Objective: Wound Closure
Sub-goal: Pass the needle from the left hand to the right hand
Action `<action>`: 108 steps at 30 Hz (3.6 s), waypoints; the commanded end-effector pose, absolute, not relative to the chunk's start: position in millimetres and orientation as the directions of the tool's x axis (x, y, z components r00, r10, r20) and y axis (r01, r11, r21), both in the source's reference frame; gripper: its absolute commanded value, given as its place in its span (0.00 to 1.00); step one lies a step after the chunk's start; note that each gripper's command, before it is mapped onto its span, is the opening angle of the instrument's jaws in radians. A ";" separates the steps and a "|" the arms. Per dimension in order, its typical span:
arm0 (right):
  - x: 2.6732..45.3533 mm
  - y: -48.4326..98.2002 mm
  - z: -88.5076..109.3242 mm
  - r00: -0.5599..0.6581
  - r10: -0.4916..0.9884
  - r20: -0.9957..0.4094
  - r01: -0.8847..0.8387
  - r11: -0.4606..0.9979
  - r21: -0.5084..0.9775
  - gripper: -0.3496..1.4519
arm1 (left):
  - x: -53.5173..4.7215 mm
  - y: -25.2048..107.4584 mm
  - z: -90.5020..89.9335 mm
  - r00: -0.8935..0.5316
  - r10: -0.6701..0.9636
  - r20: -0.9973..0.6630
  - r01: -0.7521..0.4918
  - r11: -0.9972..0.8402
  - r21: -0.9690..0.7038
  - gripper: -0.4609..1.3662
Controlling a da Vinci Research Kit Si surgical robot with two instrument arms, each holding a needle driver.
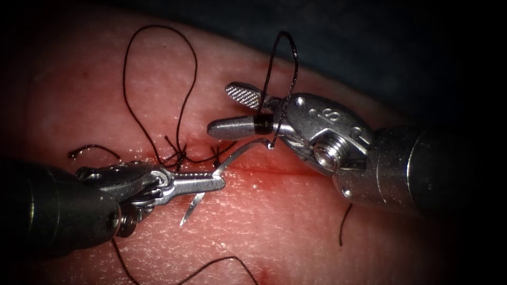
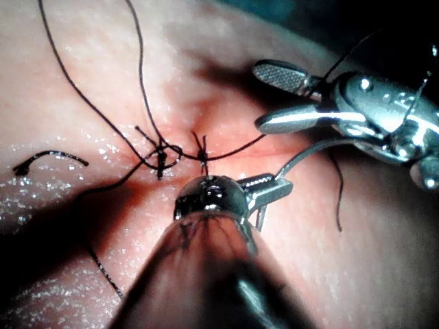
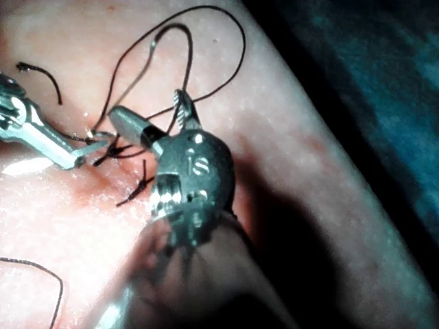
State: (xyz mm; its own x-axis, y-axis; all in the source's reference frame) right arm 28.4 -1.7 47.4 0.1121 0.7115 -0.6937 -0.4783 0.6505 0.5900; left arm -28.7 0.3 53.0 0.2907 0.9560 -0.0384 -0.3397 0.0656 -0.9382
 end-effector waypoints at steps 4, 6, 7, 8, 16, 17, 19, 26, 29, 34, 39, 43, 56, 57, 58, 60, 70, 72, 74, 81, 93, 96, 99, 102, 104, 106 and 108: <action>28.3 -1.7 47.3 0.111 0.711 -0.694 -0.474 0.652 0.592 0.82 | -28.6 0.3 52.9 0.293 0.956 -0.030 -0.333 0.073 -0.940 0.06; 28.3 -1.7 47.3 0.111 0.712 -0.694 -0.474 0.652 0.592 0.82 | -28.6 0.3 52.9 0.293 0.956 -0.030 -0.332 0.073 -0.940 0.06; 28.3 -1.6 47.3 0.111 0.712 -0.693 -0.474 0.651 0.593 0.83 | -28.6 0.3 53.0 0.293 0.956 -0.029 -0.332 0.073 -0.940 0.06; 28.2 -1.6 47.2 0.111 0.712 -0.693 -0.474 0.651 0.593 0.83 | -28.6 0.3 53.0 0.293 0.956 -0.029 -0.332 0.073 -0.940 0.06; 26.6 -1.7 46.5 0.111 0.708 -0.698 -0.464 0.658 0.593 0.83 | -28.5 0.8 52.7 0.294 0.956 -0.020 -0.329 0.081 -0.941 0.06; 26.4 -1.7 46.5 0.112 0.708 -0.697 -0.462 0.658 0.594 0.82 | -28.5 0.8 52.7 0.294 0.956 -0.020 -0.329 0.081 -0.941 0.06; 25.5 -1.7 46.3 0.108 0.707 -0.699 -0.459 0.660 0.595 0.82 | -28.4 0.9 52.7 0.301 0.954 -0.003 -0.311 0.096 -0.945 0.06; 23.1 -1.5 46.0 0.097 0.703 -0.704 -0.451 0.662 0.599 0.82 | -28.4 1.3 53.0 0.308 0.951 0.016 -0.291 0.110 -0.951 0.06; 21.8 -1.4 45.7 0.092 0.703 -0.706 -0.452 0.661 0.599 0.82 | -28.2 1.6 53.2 0.317 0.948 0.027 -0.278 0.120 -0.953 0.06; 20.5 -1.4 45.6 0.087 0.701 -0.708 -0.456 0.660 0.598 0.82 | -28.1 2.0 53.4 0.339 0.939 0.060 -0.245 0.150 -0.958 0.06; 19.3 -2.1 45.1 0.076 0.696 -0.714 -0.448 0.663 0.599 0.81 | -28.2 2.4 53.8 0.367 0.924 0.105 -0.199 0.188 -0.962 0.06; 18.8 -2.7 44.4 0.053 0.689 -0.723 -0.445 0.665 0.600 0.80 | -28.2 2.8 54.1 0.386 0.913 0.133 -0.164 0.210 -0.964 0.06; 19.5 -4.0 43.0 -0.119 0.709 -0.696 -0.446 0.588 0.675 0.86 | -28.2 2.7 54.5 0.421 0.897 0.133 -0.147 0.212 -0.966 0.06; 19.5 -4.0 43.0 -0.122 0.712 -0.692 -0.445 0.584 0.679 0.86 | -28.2 2.7 54.5 0.423 0.896 0.133 -0.148 0.213 -0.966 0.06; 19.7 -4.0 43.0 -0.122 0.712 -0.692 -0.446 0.583 0.679 0.86 | -28.2 2.7 54.5 0.425 0.894 0.138 -0.143 0.218 -0.965 0.06; 20.2 -4.0 43.0 -0.123 0.711 -0.692 -0.448 0.582 0.678 0.86 | -28.3 2.8 54.6 0.426 0.894 0.138 -0.144 0.218 -0.965 0.06; 23.7 -3.9 43.0 -0.129 0.708 -0.694 -0.467 0.574 0.673 0.86 | -28.6 2.9 54.6 0.437 0.892 0.119 -0.148 0.202 -0.968 0.06; 24.2 -3.8 43.0 -0.130 0.708 -0.694 -0.470 0.572 0.672 0.86 | -28.5 2.8 54.6 0.436 0.893 0.113 -0.150 0.196 -0.969 0.06; 24.4 -3.7 43.0 -0.131 0.708 -0.694 -0.471 0.571 0.672 0.86 | -28.5 2.8 54.6 0.436 0.893 0.113 -0.150 0.196 -0.969 0.06; 25.2 -3.4 43.2 -0.138 0.705 -0.695 -0.474 0.570 0.672 0.86 | -28.6 2.7 54.6 0.438 0.892 0.113 -0.148 0.195 -0.969 0.06; 26.2 -3.2 43.5 -0.154 0.696 -0.701 -0.480 0.567 0.669 0.85 | -28.9 2.4 54.3 0.444 0.889 0.112 -0.149 0.196 -0.969 0.06; 26.6 -3.2 43.6 -0.155 0.695 -0.702 -0.482 0.567 0.668 0.84 | -28.9 2.4 54.3 0.446 0.888 0.112 -0.147 0.196 -0.970 0.06; 27.0 -3.2 43.7 -0.156 0.695 -0.702 -0.484 0.566 0.667 0.84 | -28.8 2.4 54.3 0.451 0.886 0.111 -0.150 0.197 -0.969 0.06; 27.1 -3.2 43.7 -0.156 0.694 -0.703 -0.485 0.566 0.667 0.83 | -28.8 2.4 54.3 0.456 0.883 0.110 -0.152 0.199 -0.968 0.06; 27.1 -3.2 43.7 -0.158 0.693 -0.703 -0.485 0.566 0.667 0.83 | -28.8 2.4 54.2 0.462 0.880 0.109 -0.150 0.199 -0.969 0.06; 27.1 -3.2 43.8 -0.158 0.693 -0.704 -0.485 0.566 0.666 0.82 | -28.7 2.3 54.2 0.466 0.878 0.109 -0.149 0.199 -0.969 0.06; 27.1 -3.3 43.9 -0.158 0.692 -0.704 -0.483 0.568 0.666 0.82 | -28.7 2.3 54.2 0.474 0.874 0.107 -0.153 0.201 -0.967 0.06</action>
